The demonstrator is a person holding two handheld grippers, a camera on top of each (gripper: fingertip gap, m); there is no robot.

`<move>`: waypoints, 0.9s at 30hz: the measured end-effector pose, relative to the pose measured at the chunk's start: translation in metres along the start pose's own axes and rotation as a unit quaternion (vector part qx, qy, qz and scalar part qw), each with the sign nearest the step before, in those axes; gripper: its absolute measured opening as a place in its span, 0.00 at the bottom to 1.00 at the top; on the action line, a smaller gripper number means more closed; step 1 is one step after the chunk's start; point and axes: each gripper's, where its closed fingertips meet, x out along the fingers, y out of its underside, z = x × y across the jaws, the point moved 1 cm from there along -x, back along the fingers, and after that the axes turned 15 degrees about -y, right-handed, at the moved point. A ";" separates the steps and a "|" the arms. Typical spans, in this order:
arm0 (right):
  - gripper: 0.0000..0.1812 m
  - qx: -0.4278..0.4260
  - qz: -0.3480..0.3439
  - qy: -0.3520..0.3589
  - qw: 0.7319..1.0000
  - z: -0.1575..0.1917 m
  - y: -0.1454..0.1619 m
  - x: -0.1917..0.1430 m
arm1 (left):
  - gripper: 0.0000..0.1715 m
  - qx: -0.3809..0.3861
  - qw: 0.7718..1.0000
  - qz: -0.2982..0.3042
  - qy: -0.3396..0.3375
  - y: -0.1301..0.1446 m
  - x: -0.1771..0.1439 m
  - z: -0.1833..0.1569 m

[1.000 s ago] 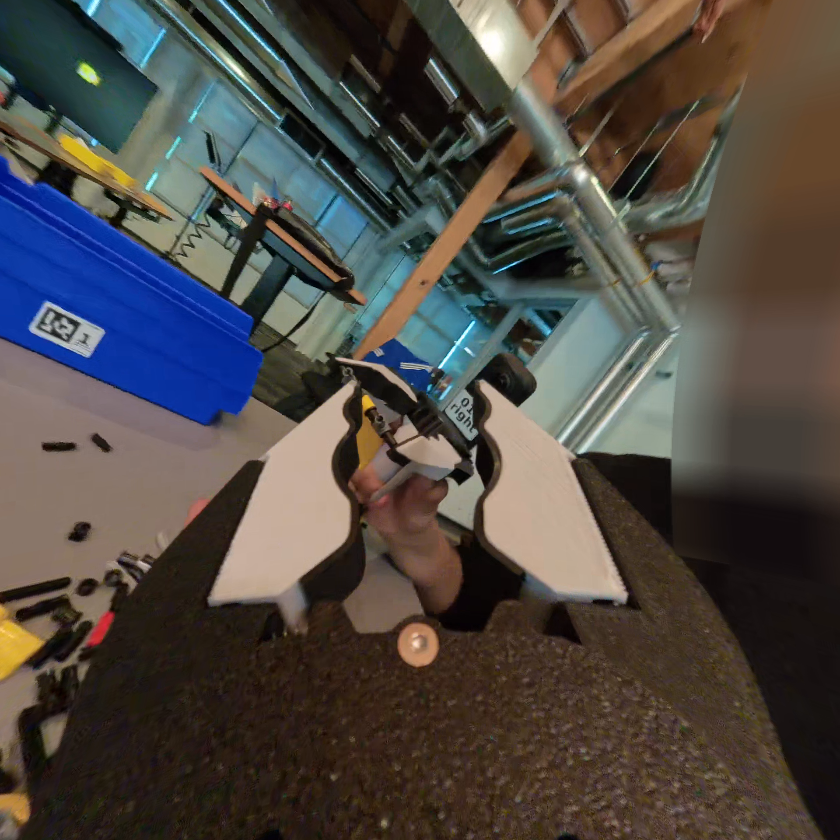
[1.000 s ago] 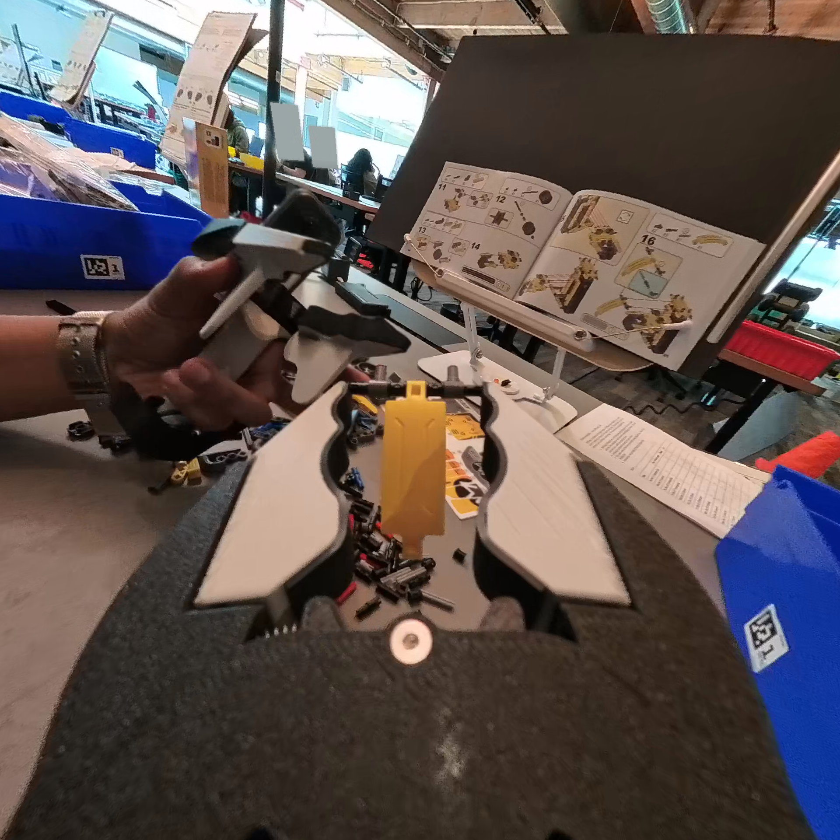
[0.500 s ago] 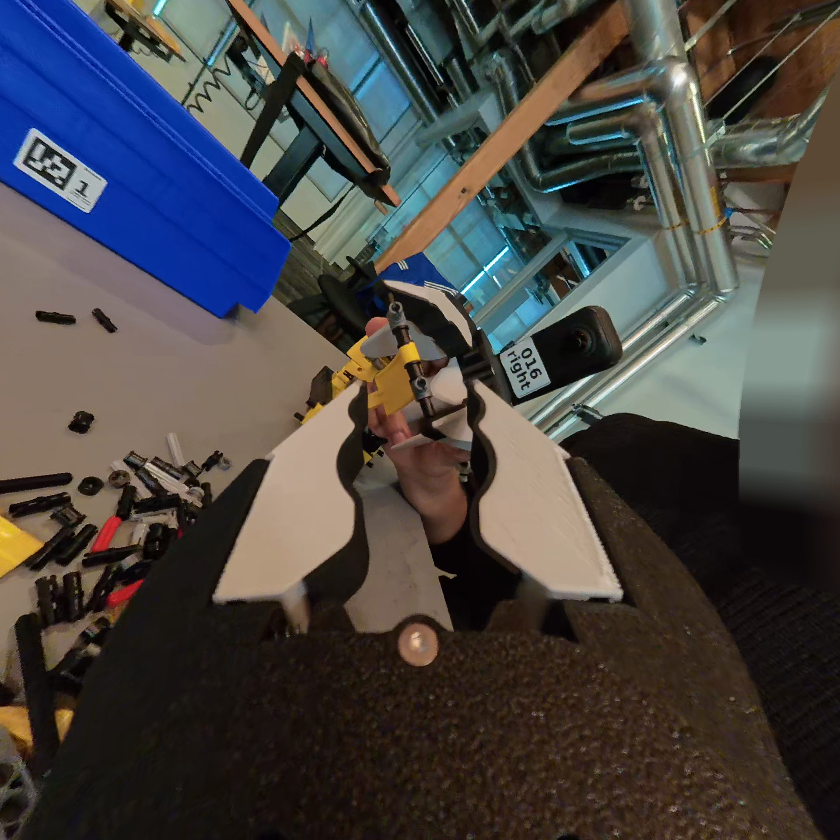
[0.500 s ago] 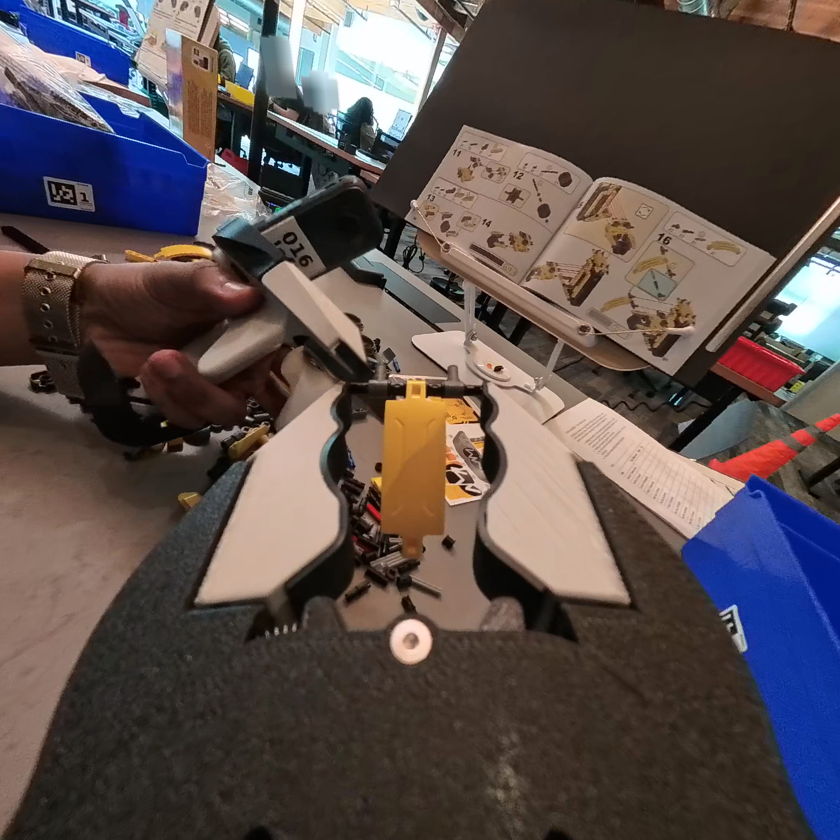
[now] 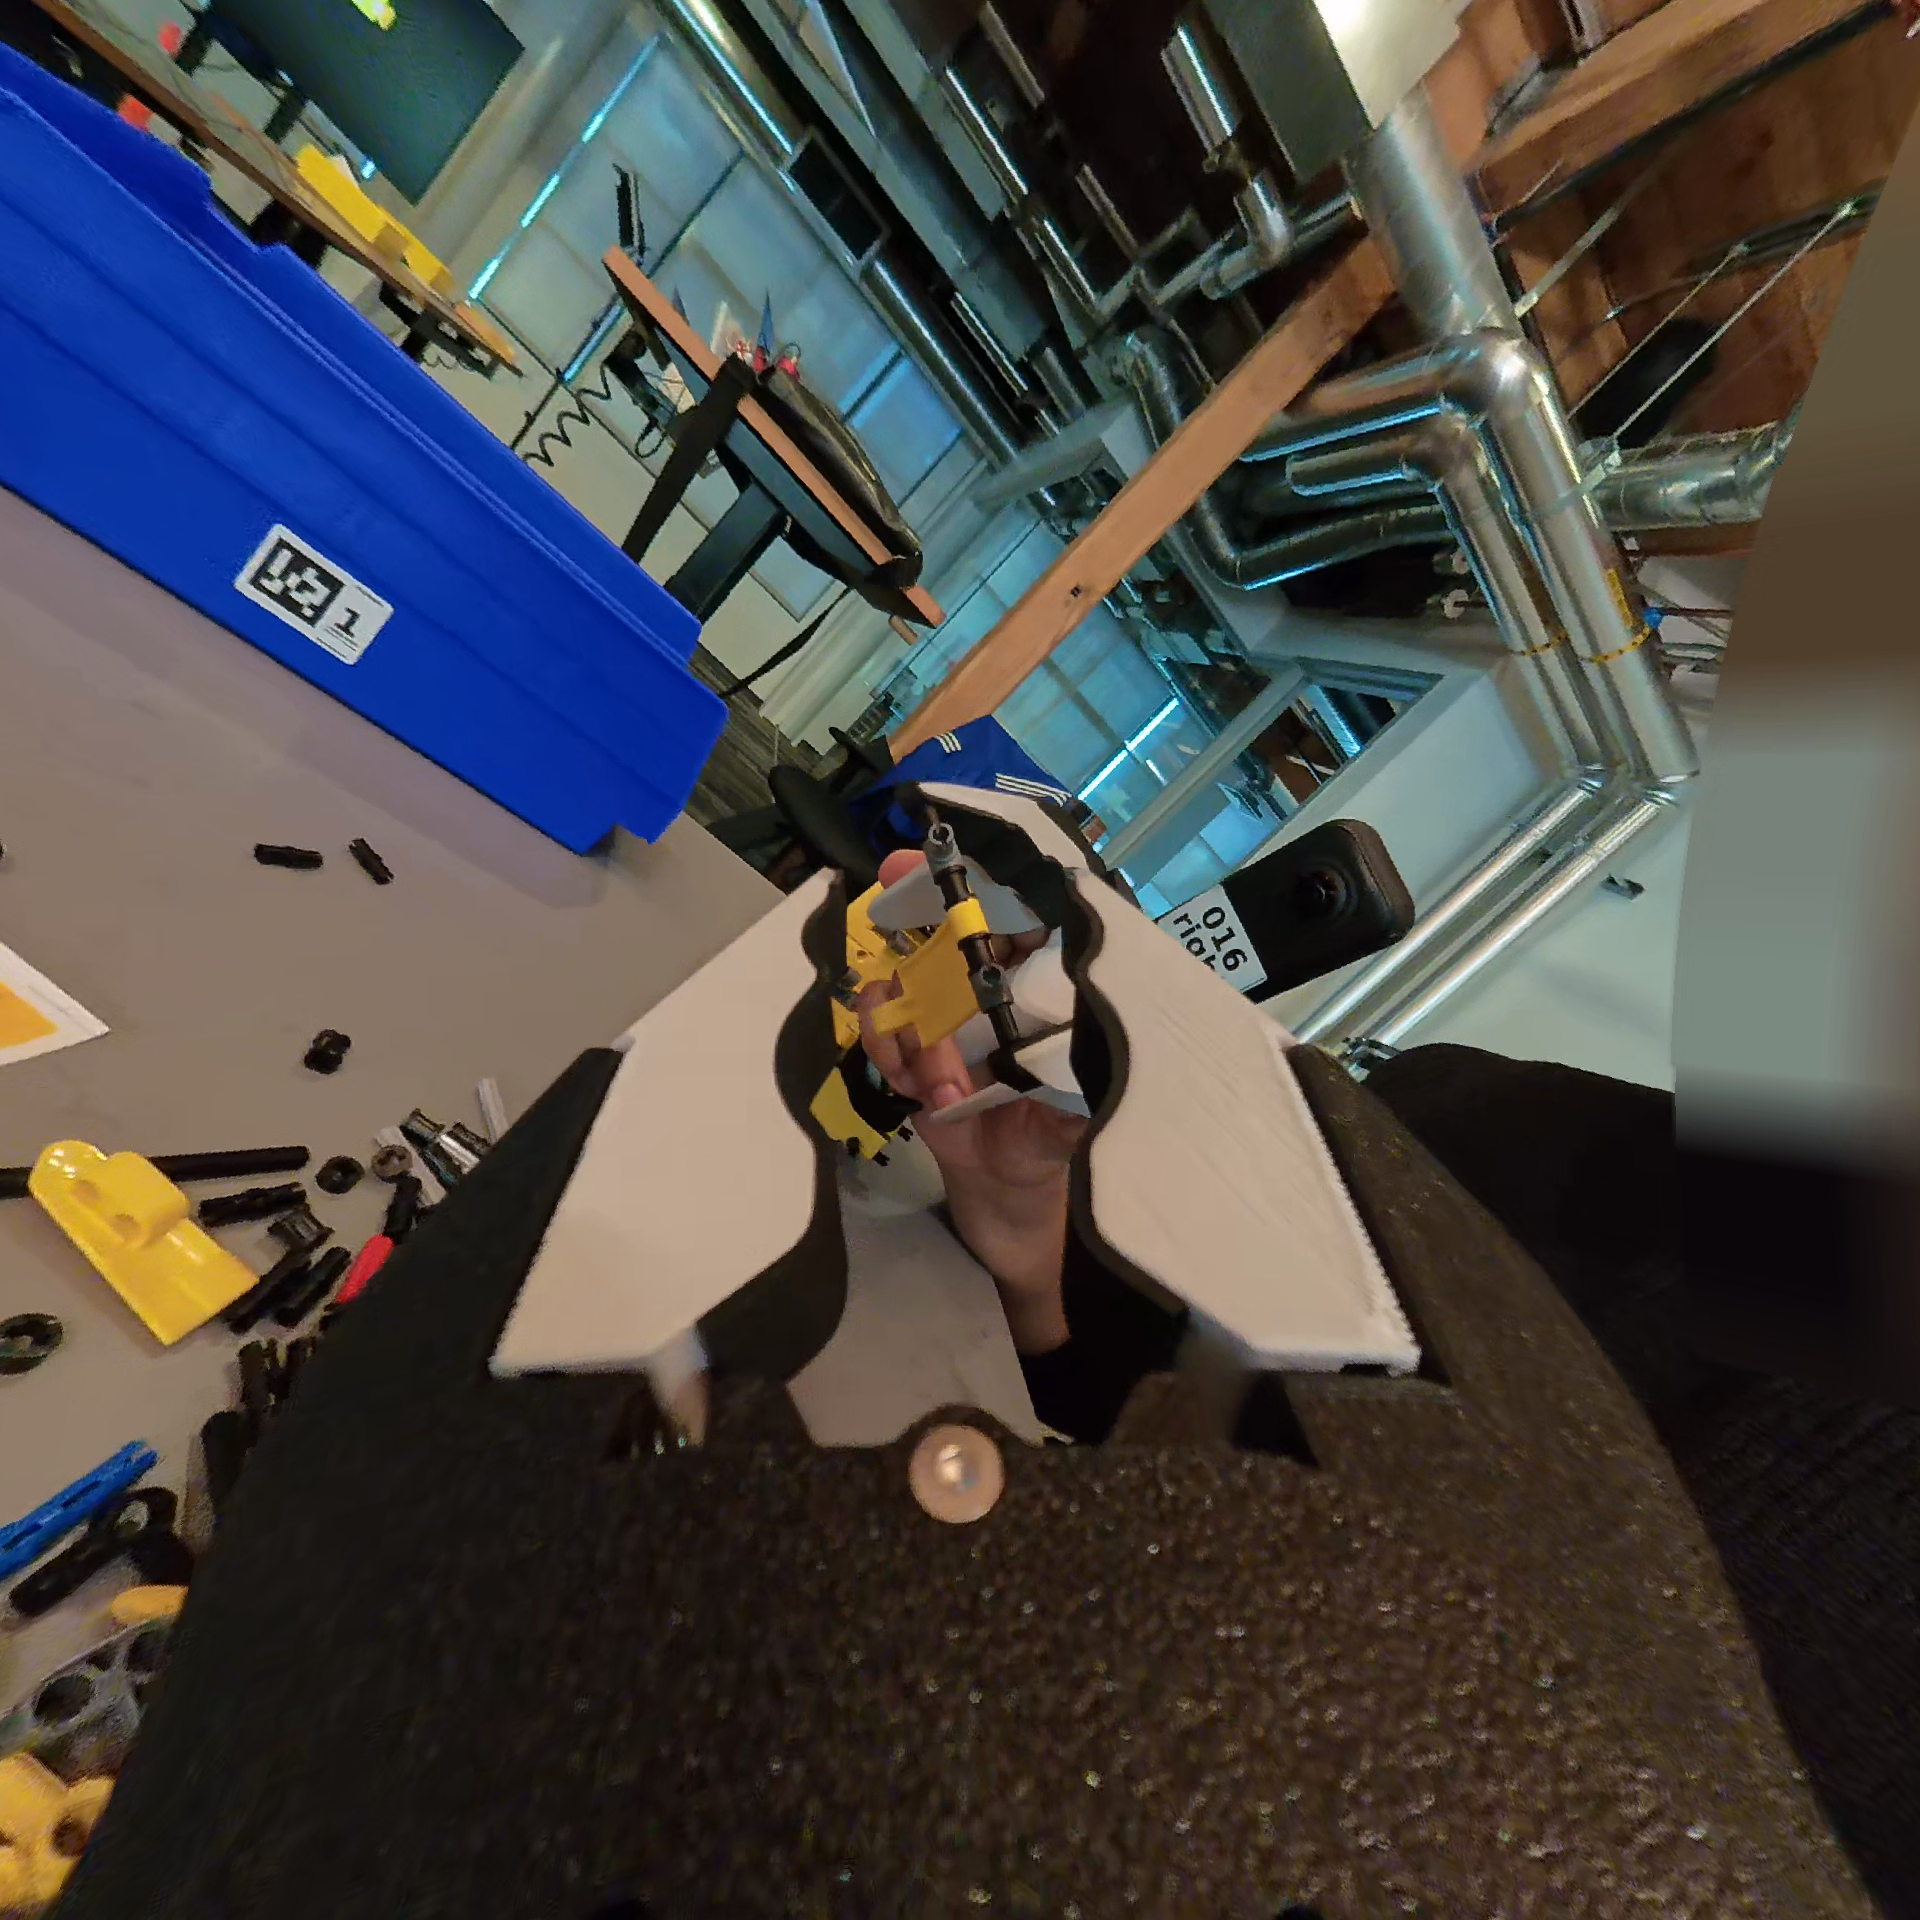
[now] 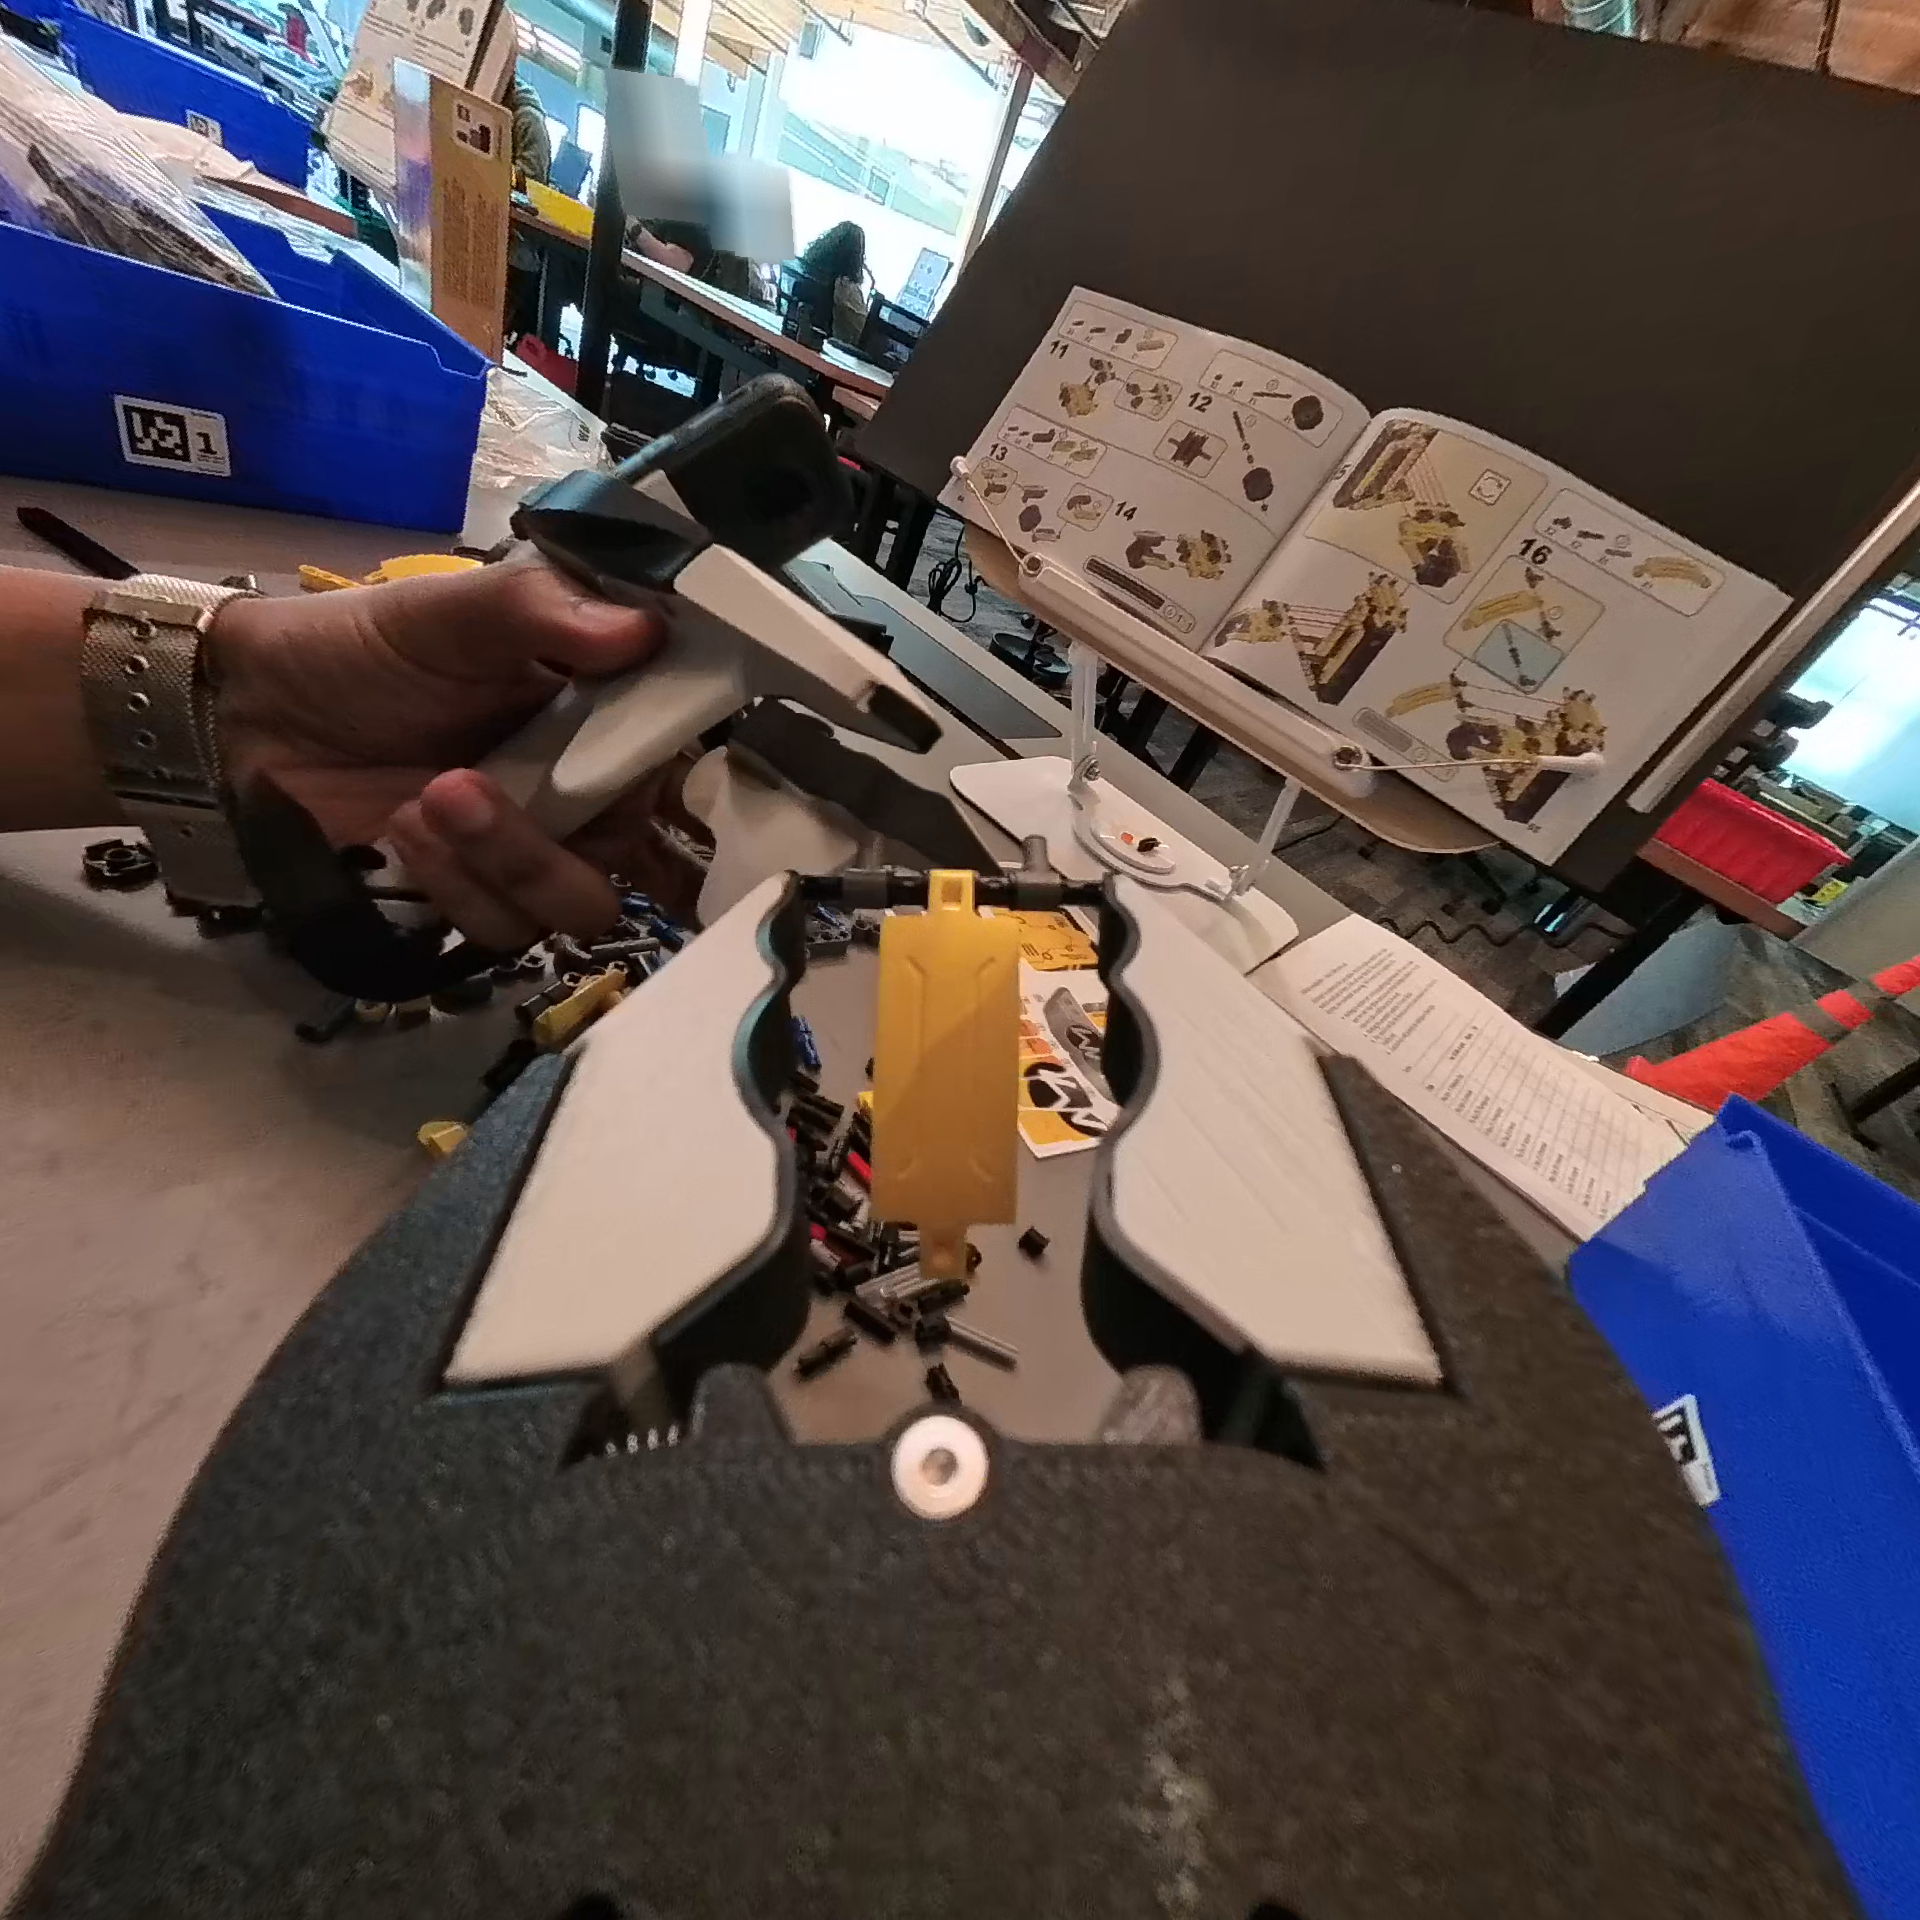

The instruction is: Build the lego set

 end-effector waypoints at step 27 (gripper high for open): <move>0.31 0.093 -0.132 0.238 0.958 -0.041 -0.002 -0.320 | 0.26 0.420 0.886 0.072 -0.181 0.092 0.077 -0.040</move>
